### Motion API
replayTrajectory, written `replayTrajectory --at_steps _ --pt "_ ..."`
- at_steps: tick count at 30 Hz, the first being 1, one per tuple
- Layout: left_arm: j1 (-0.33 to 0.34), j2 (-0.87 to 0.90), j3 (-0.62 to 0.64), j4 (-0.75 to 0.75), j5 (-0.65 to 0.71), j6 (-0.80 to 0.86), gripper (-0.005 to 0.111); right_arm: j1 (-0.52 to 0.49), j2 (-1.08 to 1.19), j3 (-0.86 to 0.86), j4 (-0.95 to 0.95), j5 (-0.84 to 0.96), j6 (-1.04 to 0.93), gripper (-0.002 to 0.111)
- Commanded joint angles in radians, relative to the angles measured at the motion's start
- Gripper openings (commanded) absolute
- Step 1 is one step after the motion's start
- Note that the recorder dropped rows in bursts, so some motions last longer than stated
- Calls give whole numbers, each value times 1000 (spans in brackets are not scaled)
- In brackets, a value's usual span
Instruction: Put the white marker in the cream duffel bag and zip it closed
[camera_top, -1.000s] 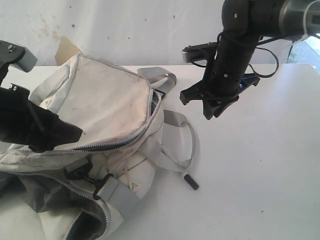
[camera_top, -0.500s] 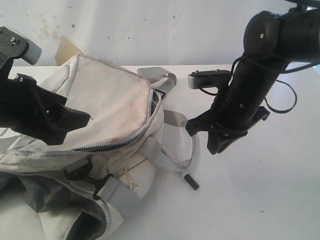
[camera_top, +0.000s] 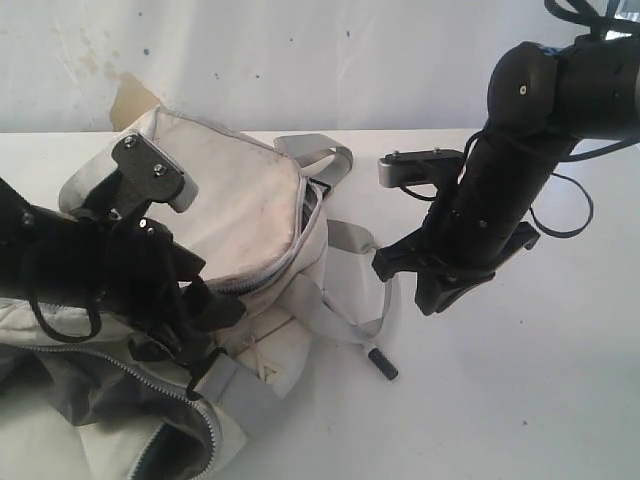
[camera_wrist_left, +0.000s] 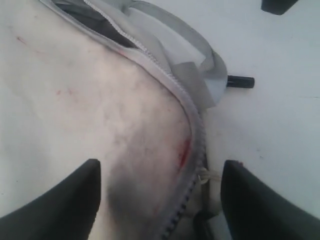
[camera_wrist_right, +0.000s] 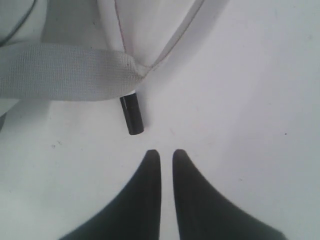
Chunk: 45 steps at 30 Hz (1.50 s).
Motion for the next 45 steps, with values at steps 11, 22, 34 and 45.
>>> replayTrajectory --at_steps 11,22,34,45 --pt "-2 10 -8 -4 -165 -114 0 -6 -3 12 5 -1 -15 8" --pt "204 10 -114 -151 -70 -281 0 -6 -1 12 3 -21 -15 8" --pt "599 13 -230 -350 179 -311 0 -6 -1 12 3 -21 -13 8" --pt "712 13 -230 -358 183 -415 0 -6 0 12 34 -64 -85 8"
